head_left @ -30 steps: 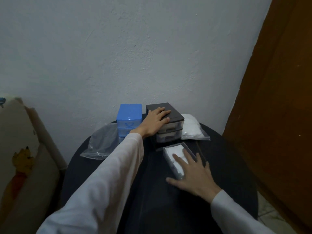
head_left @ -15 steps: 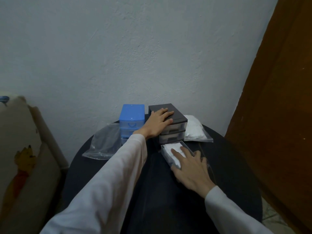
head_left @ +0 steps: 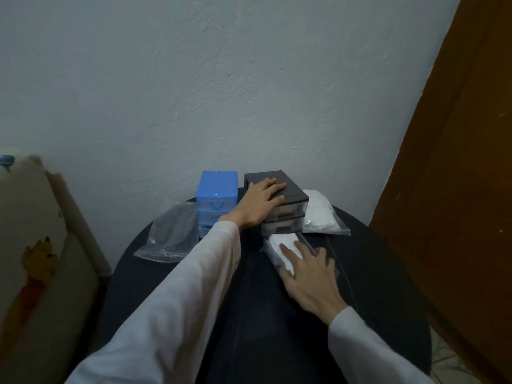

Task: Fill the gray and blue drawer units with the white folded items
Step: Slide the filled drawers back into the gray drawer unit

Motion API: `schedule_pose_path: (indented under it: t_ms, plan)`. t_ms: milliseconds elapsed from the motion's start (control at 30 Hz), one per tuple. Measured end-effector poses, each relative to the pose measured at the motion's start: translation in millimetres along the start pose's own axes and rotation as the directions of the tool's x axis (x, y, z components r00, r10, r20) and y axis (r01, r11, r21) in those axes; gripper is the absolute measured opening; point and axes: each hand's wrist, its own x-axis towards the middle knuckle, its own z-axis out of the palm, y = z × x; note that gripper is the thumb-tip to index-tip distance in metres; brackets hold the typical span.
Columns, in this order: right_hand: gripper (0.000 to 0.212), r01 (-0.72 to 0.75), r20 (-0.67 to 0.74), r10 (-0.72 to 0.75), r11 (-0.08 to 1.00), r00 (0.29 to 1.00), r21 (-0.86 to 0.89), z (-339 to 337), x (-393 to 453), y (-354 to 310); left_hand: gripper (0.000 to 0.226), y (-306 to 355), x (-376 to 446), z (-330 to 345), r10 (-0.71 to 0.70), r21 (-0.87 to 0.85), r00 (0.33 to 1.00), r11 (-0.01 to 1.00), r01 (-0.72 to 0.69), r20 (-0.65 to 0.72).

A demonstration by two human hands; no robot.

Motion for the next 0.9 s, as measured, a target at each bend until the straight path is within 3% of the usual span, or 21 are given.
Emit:
schedule_pose_path:
  t_ms: [333,633,900]
  plan:
    - [0.055,-0.028,-0.097,0.034,0.998,0.995,0.059,18,1,-7,0.045,0,0,0,-0.008,0.000,1.000,1.000,0.008,-0.004]
    - [0.051,0.070,-0.060,-0.070,0.998,0.996,0.001,7,8,13,0.045,2,-1,-1,-0.004,0.000,1.000,1.000,0.004,-0.007]
    - [0.051,0.001,-0.063,-0.001,1.000,0.998,-0.010,9,10,7,0.045,2,-2,-2,-0.008,0.009,1.000,1.000,0.008,0.001]
